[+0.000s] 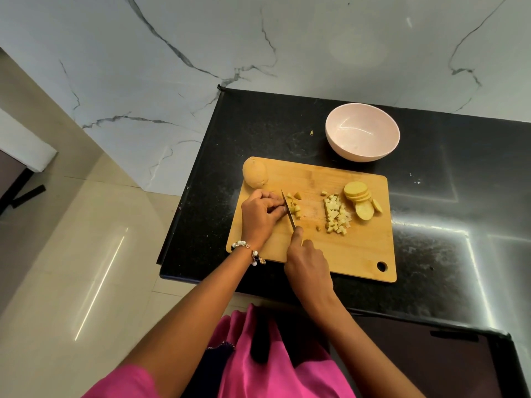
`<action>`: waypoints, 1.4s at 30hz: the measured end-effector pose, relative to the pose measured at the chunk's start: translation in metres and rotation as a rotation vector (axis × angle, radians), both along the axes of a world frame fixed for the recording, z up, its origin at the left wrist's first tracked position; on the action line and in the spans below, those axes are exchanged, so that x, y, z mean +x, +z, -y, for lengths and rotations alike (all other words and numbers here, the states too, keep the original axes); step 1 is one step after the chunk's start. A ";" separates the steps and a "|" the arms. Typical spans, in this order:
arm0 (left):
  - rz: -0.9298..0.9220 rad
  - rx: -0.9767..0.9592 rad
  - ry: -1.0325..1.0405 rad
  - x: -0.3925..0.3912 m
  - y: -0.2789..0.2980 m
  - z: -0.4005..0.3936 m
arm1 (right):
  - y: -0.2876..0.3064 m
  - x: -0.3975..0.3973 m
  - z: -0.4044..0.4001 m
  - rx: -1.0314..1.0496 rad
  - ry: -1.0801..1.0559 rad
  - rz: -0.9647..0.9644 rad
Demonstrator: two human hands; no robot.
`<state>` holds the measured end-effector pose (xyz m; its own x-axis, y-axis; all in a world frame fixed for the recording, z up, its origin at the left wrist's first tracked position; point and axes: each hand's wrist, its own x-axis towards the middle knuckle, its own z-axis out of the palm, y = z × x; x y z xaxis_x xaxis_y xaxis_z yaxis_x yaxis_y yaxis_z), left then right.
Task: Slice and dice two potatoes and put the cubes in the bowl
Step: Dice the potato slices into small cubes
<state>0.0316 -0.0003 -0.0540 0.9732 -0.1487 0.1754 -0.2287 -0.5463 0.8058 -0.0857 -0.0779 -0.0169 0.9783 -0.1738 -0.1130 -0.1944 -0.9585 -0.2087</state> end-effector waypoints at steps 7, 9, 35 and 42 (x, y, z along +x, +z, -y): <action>-0.024 -0.008 0.000 -0.002 0.002 -0.001 | 0.009 -0.017 0.015 0.147 -0.079 -0.040; -0.032 -0.014 0.002 -0.001 0.002 -0.003 | 0.011 -0.011 0.016 0.177 -0.091 0.004; -0.282 -0.503 0.422 0.004 0.009 -0.002 | -0.002 0.015 0.014 0.174 -0.260 -0.047; -0.266 -0.438 0.411 0.003 0.012 0.003 | -0.008 0.003 0.040 0.246 -0.334 0.031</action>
<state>0.0350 -0.0032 -0.0417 0.9541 0.2748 -0.1194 0.1666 -0.1554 0.9737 -0.0828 -0.1179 -0.0248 0.8761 -0.4540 -0.1624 -0.4766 -0.7646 -0.4338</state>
